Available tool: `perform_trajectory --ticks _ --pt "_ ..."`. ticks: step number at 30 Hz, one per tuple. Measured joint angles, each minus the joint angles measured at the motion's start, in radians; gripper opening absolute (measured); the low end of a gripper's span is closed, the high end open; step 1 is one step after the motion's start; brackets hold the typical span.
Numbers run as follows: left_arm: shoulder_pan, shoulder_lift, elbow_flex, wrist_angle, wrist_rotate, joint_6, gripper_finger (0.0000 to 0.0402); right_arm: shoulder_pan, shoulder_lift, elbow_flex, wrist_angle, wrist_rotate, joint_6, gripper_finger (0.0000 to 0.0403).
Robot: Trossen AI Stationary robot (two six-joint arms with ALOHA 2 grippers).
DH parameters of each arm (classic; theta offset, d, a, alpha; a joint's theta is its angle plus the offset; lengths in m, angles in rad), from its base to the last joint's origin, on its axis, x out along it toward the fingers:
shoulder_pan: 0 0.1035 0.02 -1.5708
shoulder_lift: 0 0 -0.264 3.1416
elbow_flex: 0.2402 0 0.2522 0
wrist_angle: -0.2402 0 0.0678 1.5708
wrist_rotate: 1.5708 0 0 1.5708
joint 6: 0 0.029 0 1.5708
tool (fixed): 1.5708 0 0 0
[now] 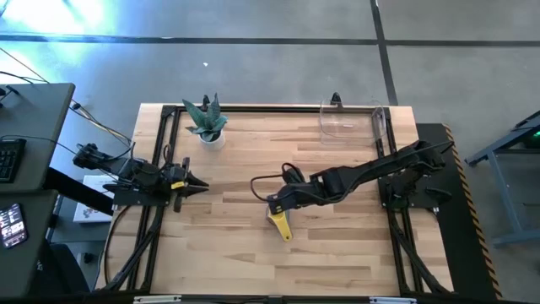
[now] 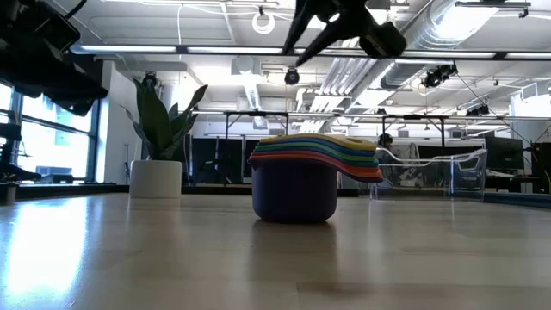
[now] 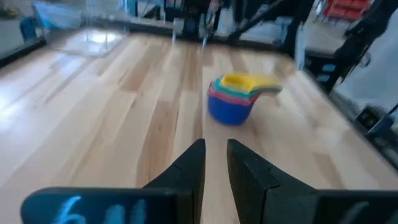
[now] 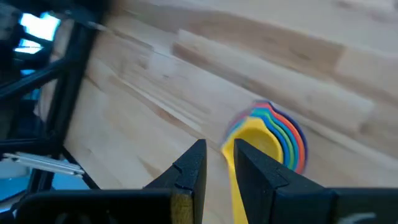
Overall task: Nest measuring cups in basket
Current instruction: Put the nested measuring cups into the transparent bin
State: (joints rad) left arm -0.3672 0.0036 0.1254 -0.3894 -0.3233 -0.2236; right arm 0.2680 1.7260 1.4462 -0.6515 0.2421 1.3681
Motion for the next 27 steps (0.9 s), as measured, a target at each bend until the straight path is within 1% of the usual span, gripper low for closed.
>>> perform_trajectory --ticks 5,9,13,17,20,27 --pt "0.000 0.003 -0.003 0.003 -0.030 0.008 0.0058 0.004 0.001 0.073 0.002 0.056 -0.114 0.0073" --pt "0.000 0.009 -0.003 0.005 -0.083 0.012 0.0058 0.010 0.000 0.184 -0.030 0.128 -0.259 0.0073" --pt "0.000 0.009 -0.003 0.006 -0.081 0.060 0.0058 0.010 0.000 0.288 -0.105 0.148 -0.329 0.0073" --pt "0.000 0.009 -0.003 0.005 -0.081 0.048 0.0058 0.010 0.000 0.363 -0.195 0.150 -0.334 0.0073" --pt "0.000 0.009 -0.003 0.005 -0.081 0.044 0.0058 0.009 0.000 0.388 -0.265 0.143 -0.290 0.0073" --pt "0.000 0.009 -0.003 0.005 -0.081 0.044 0.0058 0.020 0.022 0.392 -0.411 0.034 -0.168 0.0073"
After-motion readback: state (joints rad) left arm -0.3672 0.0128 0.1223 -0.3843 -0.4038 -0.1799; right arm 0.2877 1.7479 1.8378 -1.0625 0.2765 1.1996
